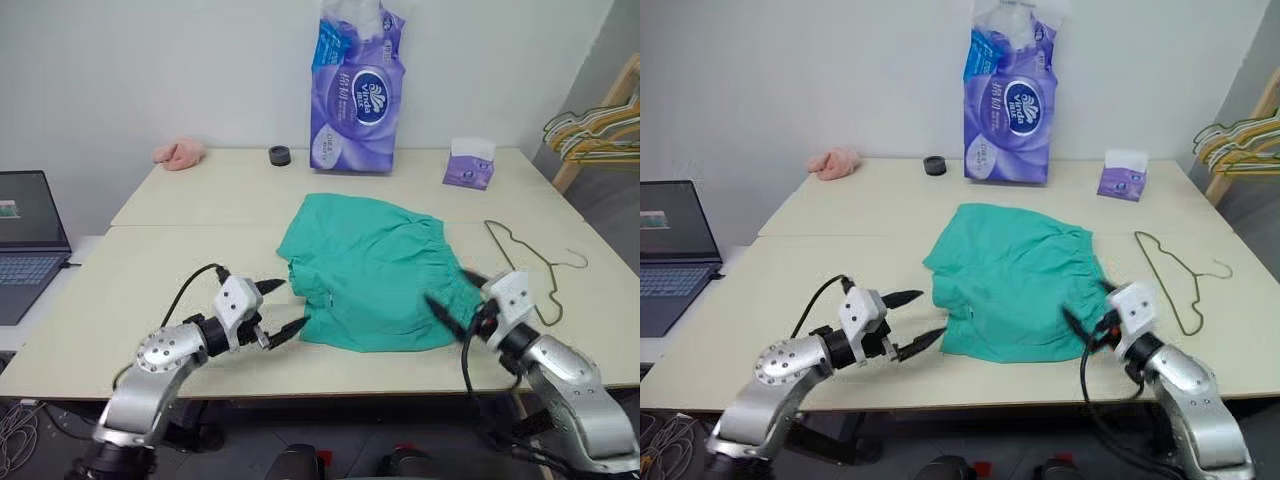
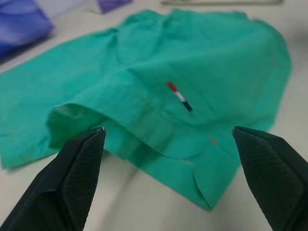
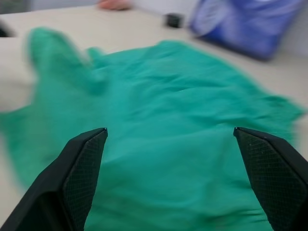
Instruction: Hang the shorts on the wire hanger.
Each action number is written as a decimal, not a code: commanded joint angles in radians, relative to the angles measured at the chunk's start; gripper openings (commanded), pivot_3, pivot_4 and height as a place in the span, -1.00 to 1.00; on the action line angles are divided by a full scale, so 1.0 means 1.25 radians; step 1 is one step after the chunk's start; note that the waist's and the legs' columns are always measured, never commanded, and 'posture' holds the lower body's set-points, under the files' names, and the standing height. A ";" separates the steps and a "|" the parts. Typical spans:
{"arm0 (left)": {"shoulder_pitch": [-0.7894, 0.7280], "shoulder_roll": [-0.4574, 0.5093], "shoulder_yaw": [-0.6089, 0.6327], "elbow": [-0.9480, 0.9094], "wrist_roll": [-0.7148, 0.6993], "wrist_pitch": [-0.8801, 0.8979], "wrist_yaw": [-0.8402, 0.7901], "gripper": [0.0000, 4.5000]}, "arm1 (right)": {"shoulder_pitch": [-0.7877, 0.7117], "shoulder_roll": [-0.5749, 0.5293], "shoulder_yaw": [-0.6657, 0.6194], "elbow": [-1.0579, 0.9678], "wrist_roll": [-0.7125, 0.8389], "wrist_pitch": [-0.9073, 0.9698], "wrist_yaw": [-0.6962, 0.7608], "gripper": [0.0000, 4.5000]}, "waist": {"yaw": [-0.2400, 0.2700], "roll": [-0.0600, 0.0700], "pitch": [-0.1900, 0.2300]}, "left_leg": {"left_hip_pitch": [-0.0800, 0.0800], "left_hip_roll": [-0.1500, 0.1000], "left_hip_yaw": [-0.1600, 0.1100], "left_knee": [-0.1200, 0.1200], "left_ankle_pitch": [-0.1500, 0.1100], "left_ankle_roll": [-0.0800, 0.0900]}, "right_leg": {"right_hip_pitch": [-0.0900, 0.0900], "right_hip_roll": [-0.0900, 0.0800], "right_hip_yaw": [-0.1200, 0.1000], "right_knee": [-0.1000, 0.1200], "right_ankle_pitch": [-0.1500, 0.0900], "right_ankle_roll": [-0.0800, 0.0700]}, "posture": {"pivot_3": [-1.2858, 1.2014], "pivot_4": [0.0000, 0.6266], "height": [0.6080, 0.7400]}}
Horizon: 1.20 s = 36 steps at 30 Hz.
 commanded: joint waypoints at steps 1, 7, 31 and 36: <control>-0.043 0.023 -0.047 0.019 0.043 -0.050 -0.066 0.98 | 0.017 -0.067 0.010 -0.085 0.045 0.047 0.077 1.00 | -0.002 0.000 0.001 | 0.000 0.000 0.000 0.000 0.000 0.000 | 0.000 0.000 0.000 0.000 0.000 0.000 | 0.09 -0.89 1.00; -0.088 0.003 -0.123 0.114 0.147 -0.135 -0.065 0.98 | 0.049 -0.090 0.010 -0.093 0.033 0.024 0.089 1.00 | -0.013 -0.002 0.004 | 0.000 0.001 -0.001 0.000 0.000 0.000 | 0.000 0.000 -0.001 0.000 0.001 0.002 | 0.07 -0.88 1.00; -0.178 -0.119 -0.249 0.361 0.330 -0.303 0.004 -0.36 | 0.110 -0.092 0.001 -0.093 -0.019 -0.043 0.092 1.00 | -0.019 -0.004 0.009 | 0.001 0.001 -0.001 0.001 -0.001 0.000 | 0.002 0.000 -0.001 0.000 0.003 0.005 | 0.03 -0.85 1.00; -0.206 -0.121 -0.245 0.371 0.326 -0.300 0.000 -0.98 | 0.086 -0.129 0.004 -0.051 -0.110 -0.108 0.086 1.00 | -0.021 -0.004 0.009 | 0.002 0.001 -0.001 0.001 -0.001 0.000 | 0.003 0.000 -0.002 -0.001 0.003 0.006 | 0.03 -0.84 1.00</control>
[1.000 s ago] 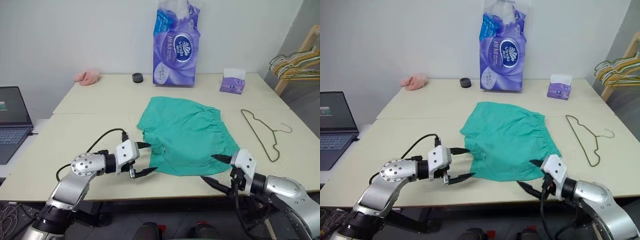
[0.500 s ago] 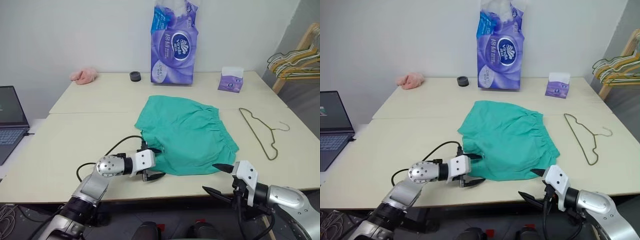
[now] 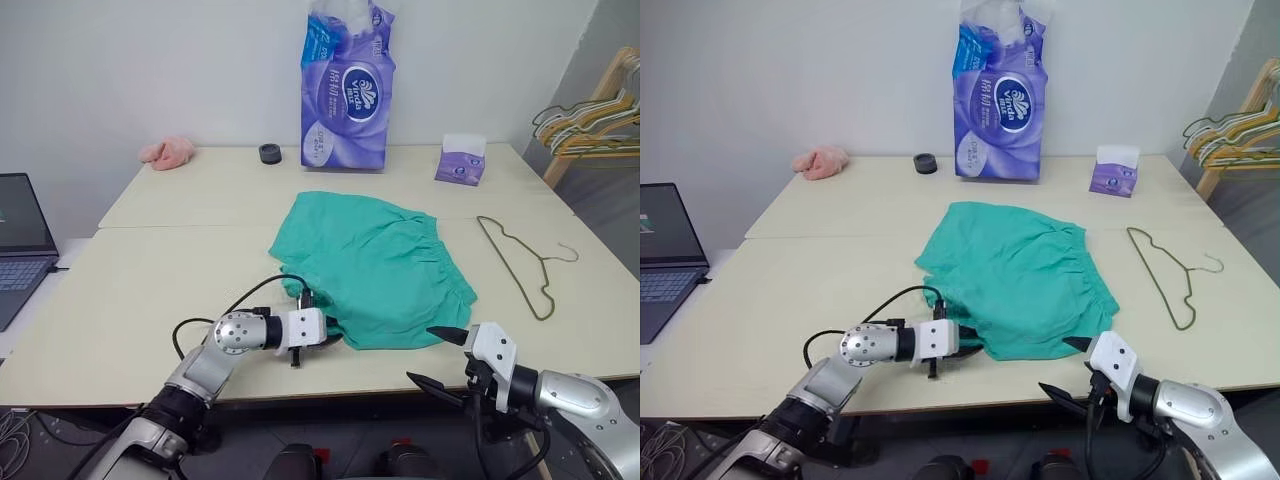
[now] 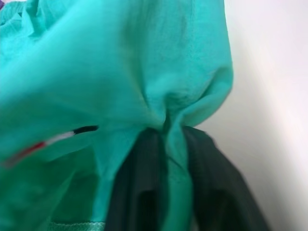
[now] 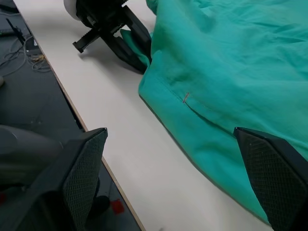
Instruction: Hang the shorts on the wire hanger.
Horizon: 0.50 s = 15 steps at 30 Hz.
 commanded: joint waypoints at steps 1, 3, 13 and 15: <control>-0.019 0.008 0.006 0.014 0.010 0.024 -0.006 -0.98 | -0.027 -0.031 -0.014 0.028 -0.086 -0.079 -0.009 1.00 | -0.002 0.000 0.000 | 0.000 0.000 0.000 0.000 0.000 0.000 | 0.000 0.000 0.000 0.000 0.000 0.000 | 0.03 -0.84 1.00; -0.031 0.013 0.030 -0.019 -0.030 0.062 -0.031 -0.98 | -0.048 -0.063 -0.007 0.094 -0.167 -0.146 -0.019 1.00 | -0.004 0.000 0.000 | 0.000 0.000 0.000 0.000 0.000 0.000 | 0.000 0.000 -0.001 0.000 0.000 0.000 | 0.03 -0.84 1.00; -0.106 0.042 0.148 -0.177 -0.215 0.318 -0.110 -0.98 | -0.206 -0.113 0.085 0.373 -0.425 -0.420 -0.062 1.00 | -0.021 -0.002 0.006 | -0.002 0.001 0.001 0.000 0.000 0.000 | -0.002 0.002 0.000 0.001 0.000 0.000 | 0.05 -0.86 1.00; -0.114 0.047 0.157 -0.197 -0.236 0.354 -0.120 -0.98 | -0.244 -0.096 0.102 0.415 -0.455 -0.443 -0.084 1.00 | -0.023 -0.002 0.006 | -0.001 0.001 0.001 0.000 0.000 0.000 | -0.002 0.002 0.001 0.001 0.000 -0.001 | 0.05 -0.87 1.00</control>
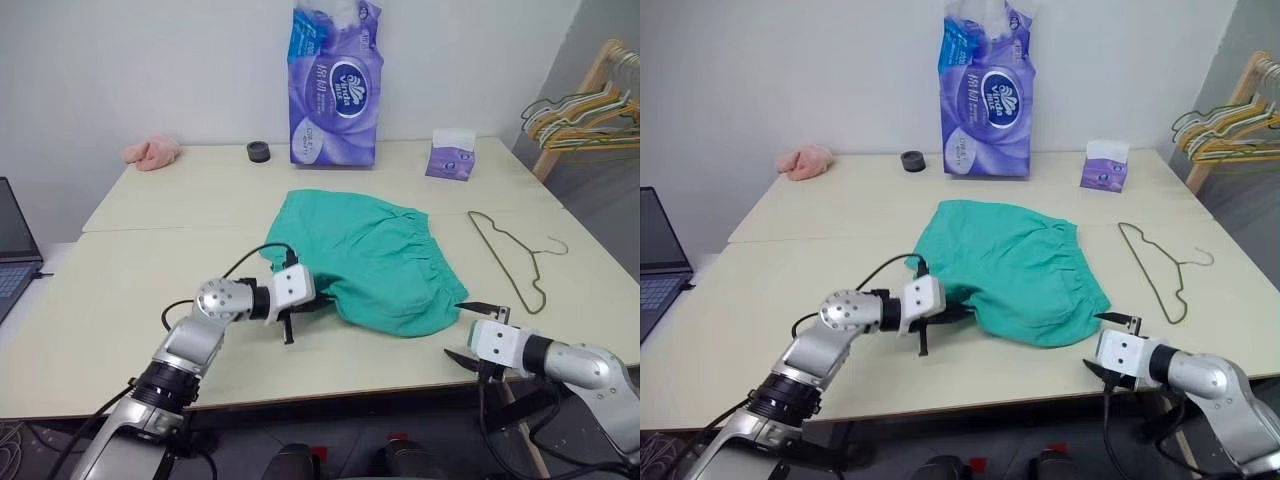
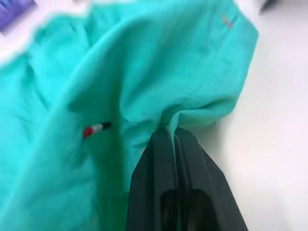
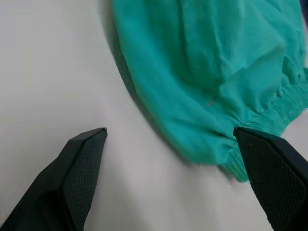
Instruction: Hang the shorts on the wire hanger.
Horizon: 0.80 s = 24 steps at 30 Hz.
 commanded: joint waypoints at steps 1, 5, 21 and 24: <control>-0.023 0.014 0.037 -0.061 -0.058 0.065 -0.021 -0.98 | -0.068 0.020 0.037 0.079 -0.083 -0.060 -0.045 1.00 | 0.000 0.000 0.000 | 0.000 0.000 0.000 0.000 0.000 0.000 | 0.000 0.000 0.000 0.000 0.000 0.000 | 0.06 -0.87 1.00; -0.027 0.024 0.054 -0.089 -0.088 0.109 -0.030 -0.98 | -0.149 0.059 0.091 0.187 -0.161 -0.105 -0.092 1.00 | -0.002 -0.001 -0.001 | 0.001 0.000 0.000 0.000 0.000 0.000 | 0.000 0.001 0.003 0.000 0.000 -0.001 | 0.06 -0.88 1.00; 0.133 0.200 0.071 -0.161 -0.109 0.122 -0.141 -1.00 | -0.183 0.026 0.074 0.170 -0.037 -0.108 0.055 -0.97 | 0.002 -0.002 -0.001 | 0.002 0.001 0.004 0.000 0.000 0.000 | -0.001 0.000 0.008 0.002 0.002 -0.005 | 0.08 -0.90 1.00; 0.193 0.247 0.059 -0.199 -0.126 0.150 -0.190 -1.00 | -0.159 -0.014 0.071 0.120 0.011 -0.094 0.127 -0.97 | 0.002 -0.002 -0.001 | 0.002 0.001 0.004 0.000 0.000 0.000 | -0.001 0.001 0.008 0.002 0.002 -0.005 | 0.08 -0.90 1.00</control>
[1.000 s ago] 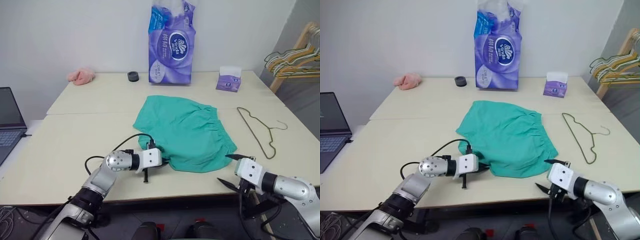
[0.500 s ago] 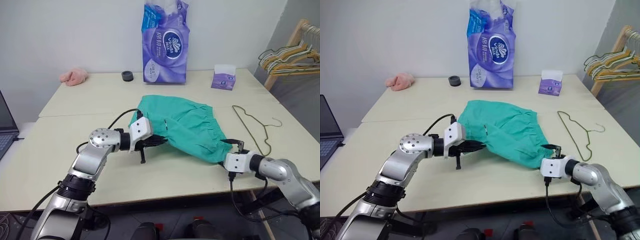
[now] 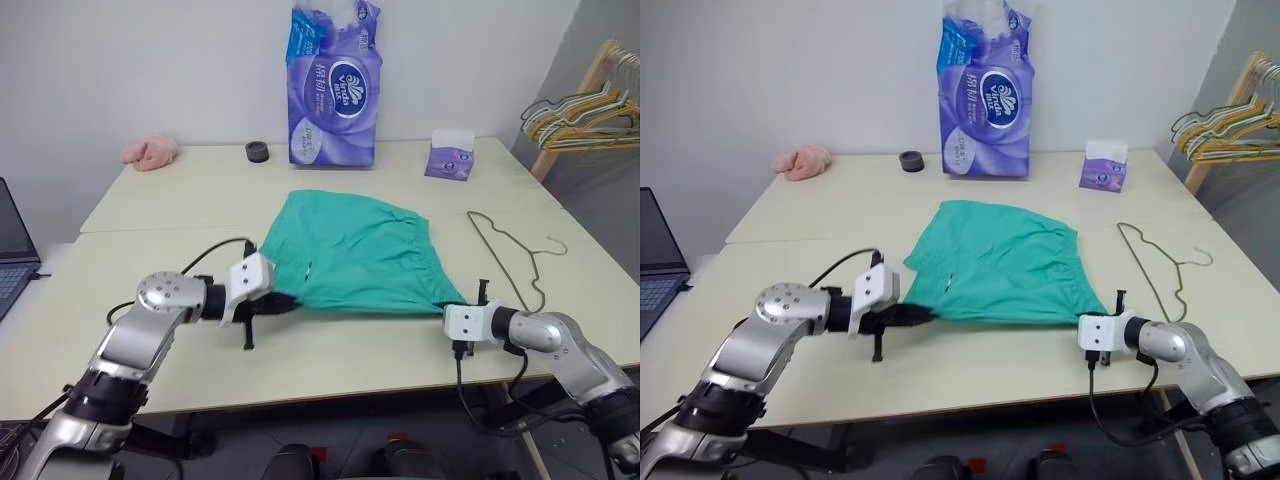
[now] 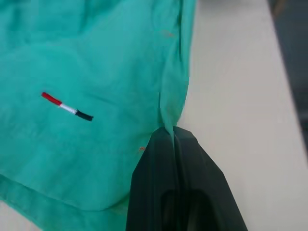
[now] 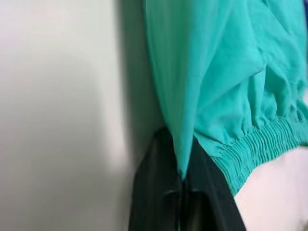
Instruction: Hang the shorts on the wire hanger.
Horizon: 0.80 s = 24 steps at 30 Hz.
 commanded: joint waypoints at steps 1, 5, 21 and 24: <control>0.053 0.065 -0.003 -0.067 -0.025 0.030 -0.063 -1.00 | 0.014 -0.052 -0.030 -0.065 0.063 0.018 0.089 -0.97 | 0.000 0.000 0.000 | 0.000 0.000 0.000 0.000 0.000 0.000 | 0.000 0.000 0.000 0.000 0.000 0.000 | 0.07 -0.90 1.00; 0.141 0.137 -0.032 -0.137 -0.038 0.062 -0.122 -1.00 | 0.030 -0.082 -0.016 -0.111 0.105 0.029 0.167 -0.97 | 0.000 0.001 0.000 | 0.000 0.000 0.001 0.000 0.000 0.000 | 0.000 0.000 0.000 0.000 -0.002 0.004 | 0.07 -0.89 1.00; 0.271 0.210 -0.037 -0.283 -0.128 0.137 -0.153 -1.00 | 0.126 -0.192 -0.026 -0.204 0.210 0.035 0.336 -0.97 | 0.002 0.001 0.003 | 0.001 0.001 0.002 0.000 -0.001 0.001 | 0.000 0.000 0.000 0.000 -0.004 0.001 | 0.07 -0.86 1.00; 0.266 0.201 -0.043 -0.284 -0.122 0.135 -0.143 -1.00 | 0.119 -0.180 -0.018 -0.206 0.196 0.042 0.325 -0.97 | 0.002 0.001 0.003 | 0.001 0.001 0.003 0.000 -0.001 0.001 | 0.000 0.000 0.001 0.000 -0.004 0.001 | 0.07 -0.86 1.00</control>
